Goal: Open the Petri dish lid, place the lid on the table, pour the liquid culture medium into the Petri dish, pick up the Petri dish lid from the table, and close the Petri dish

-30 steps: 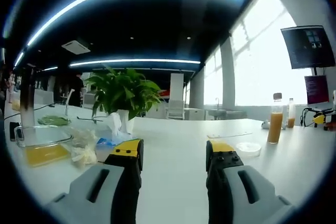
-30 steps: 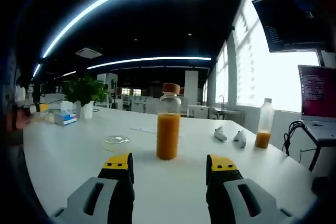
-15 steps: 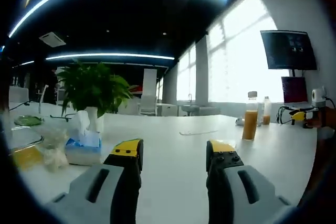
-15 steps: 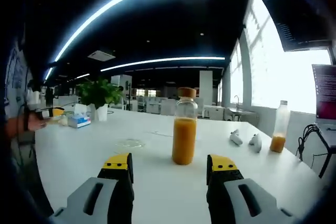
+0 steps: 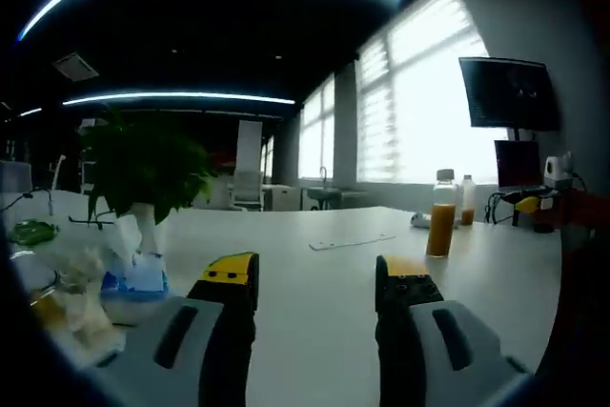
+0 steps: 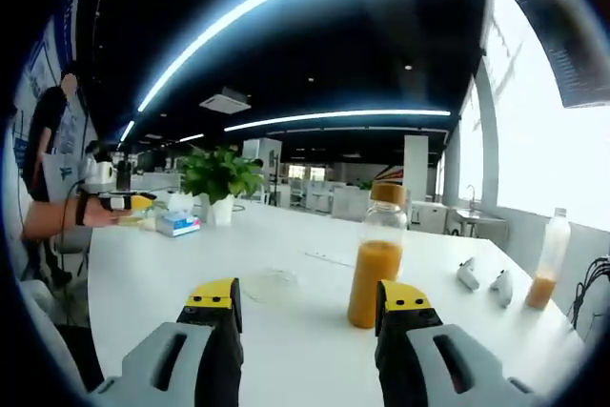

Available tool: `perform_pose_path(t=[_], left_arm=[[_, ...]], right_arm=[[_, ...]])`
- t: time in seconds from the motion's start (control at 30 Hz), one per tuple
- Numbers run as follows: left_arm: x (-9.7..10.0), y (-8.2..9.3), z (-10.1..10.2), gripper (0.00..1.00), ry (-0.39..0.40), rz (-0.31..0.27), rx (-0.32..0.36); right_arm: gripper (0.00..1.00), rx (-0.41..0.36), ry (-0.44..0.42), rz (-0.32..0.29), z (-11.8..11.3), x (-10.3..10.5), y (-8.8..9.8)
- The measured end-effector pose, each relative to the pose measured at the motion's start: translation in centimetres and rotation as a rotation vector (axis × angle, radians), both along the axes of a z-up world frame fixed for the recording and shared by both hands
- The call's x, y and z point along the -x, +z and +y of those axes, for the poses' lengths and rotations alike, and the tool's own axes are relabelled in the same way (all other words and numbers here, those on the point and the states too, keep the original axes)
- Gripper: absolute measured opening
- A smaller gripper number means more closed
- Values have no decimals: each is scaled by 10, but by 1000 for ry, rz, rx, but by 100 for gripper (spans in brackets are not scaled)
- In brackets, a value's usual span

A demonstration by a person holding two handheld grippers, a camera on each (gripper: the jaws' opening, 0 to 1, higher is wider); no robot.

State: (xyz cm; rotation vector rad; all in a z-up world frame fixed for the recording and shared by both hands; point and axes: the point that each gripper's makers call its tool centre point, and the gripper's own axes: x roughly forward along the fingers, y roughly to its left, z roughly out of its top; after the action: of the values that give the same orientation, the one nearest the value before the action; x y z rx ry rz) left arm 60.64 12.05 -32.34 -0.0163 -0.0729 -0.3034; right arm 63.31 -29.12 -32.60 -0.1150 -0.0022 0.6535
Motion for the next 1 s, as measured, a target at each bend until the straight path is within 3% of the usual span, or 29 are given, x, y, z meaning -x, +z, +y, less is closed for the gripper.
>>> perform_pose_path(t=[0.07,0.13,0.27,0.67,0.77,0.83,1.0], left_arm=[[-3,-1,-12,42,-71,17,-16],[-6,-2,-17,43,-98,24,-59],[-13,-1,-25,43,-136,32,-79],[-37,-7,-48,45,-242,97,-59],[-39,-10,-55,45,-262,110,-79],[-37,-11,-60,46,-290,113,-85],[-41,-21,-73,48,-359,132,-156]], right_arm=[[52,-16,20,5,3,-5,4],[53,-28,37,9,6,-8,7],[54,-80,93,42,16,-11,9],[58,-14,177,54,44,-20,5],[58,2,218,58,53,-21,4],[59,-52,265,79,61,-19,8],[60,-20,339,79,75,-21,5]])
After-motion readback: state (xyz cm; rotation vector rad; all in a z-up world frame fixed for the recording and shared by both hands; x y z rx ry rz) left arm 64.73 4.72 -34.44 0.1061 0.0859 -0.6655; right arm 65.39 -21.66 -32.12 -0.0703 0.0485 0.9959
